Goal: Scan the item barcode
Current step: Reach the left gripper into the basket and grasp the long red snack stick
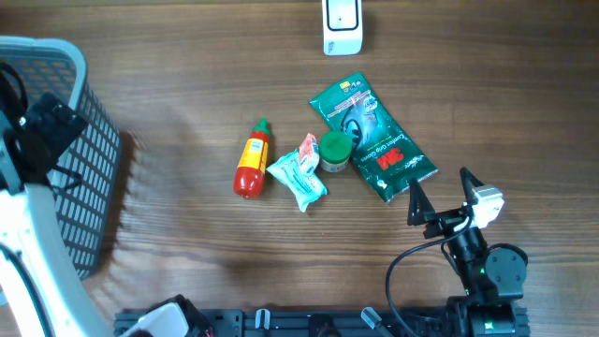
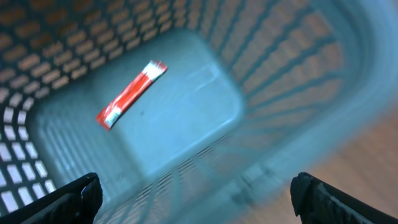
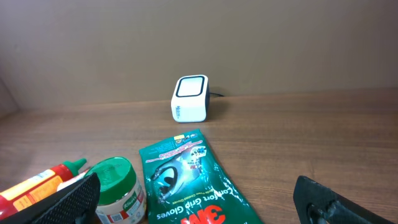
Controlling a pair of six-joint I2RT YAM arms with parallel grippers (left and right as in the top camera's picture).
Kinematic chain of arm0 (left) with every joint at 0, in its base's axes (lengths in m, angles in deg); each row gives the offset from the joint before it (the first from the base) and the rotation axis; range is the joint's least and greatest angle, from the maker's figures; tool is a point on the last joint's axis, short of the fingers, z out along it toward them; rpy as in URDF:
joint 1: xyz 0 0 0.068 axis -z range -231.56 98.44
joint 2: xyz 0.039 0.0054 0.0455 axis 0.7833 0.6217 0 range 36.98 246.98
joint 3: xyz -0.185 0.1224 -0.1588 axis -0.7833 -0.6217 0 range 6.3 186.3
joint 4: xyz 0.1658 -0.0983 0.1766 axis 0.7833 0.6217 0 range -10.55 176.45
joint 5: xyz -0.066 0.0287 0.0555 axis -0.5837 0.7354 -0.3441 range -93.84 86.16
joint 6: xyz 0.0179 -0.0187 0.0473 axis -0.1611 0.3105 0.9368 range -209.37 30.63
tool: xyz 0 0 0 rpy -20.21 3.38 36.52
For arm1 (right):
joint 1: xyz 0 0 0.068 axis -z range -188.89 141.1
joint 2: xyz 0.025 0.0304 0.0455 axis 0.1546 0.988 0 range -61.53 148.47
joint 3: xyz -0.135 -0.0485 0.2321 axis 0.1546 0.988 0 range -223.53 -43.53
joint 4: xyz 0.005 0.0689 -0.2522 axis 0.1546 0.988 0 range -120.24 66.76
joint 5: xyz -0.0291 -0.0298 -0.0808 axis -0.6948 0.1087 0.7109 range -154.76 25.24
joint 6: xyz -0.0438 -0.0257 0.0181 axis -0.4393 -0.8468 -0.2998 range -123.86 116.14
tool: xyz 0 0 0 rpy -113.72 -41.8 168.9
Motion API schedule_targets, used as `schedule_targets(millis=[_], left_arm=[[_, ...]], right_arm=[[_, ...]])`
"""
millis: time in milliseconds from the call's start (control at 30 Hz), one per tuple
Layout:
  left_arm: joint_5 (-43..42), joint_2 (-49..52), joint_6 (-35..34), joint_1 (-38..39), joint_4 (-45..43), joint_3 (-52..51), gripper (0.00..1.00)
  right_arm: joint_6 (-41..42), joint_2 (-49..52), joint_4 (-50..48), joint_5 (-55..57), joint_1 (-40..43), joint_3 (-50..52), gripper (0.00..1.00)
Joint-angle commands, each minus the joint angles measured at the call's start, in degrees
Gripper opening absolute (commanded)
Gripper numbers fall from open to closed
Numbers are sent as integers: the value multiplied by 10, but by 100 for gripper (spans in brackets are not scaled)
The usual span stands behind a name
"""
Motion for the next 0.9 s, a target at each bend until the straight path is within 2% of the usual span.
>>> schedule_targets(millis=[0,67,133,300,500,733,867], left_arm=[[-22,59,-41,-46,7,2,100],[-22,83,-72,-74,6,2,100],[-22,105,-76,-103,1,2,100],[-22,152,-5,-150,-35,2,100],[-23,238,24,-179,-51,2,100],[-22,360,82,-191,-72,2,100],[-22,394,113,-191,-106,2,100]], right_arm=[[3,1,-2,4,-3,1,100],[3,1,-2,4,-3,1,100],[3,1,-2,4,-3,1,100],[3,1,-2,4,-3,1,100],[3,1,-2,4,-3,1,100],[3,1,-2,4,-3,1,100],[3,1,-2,4,-3,1,100]])
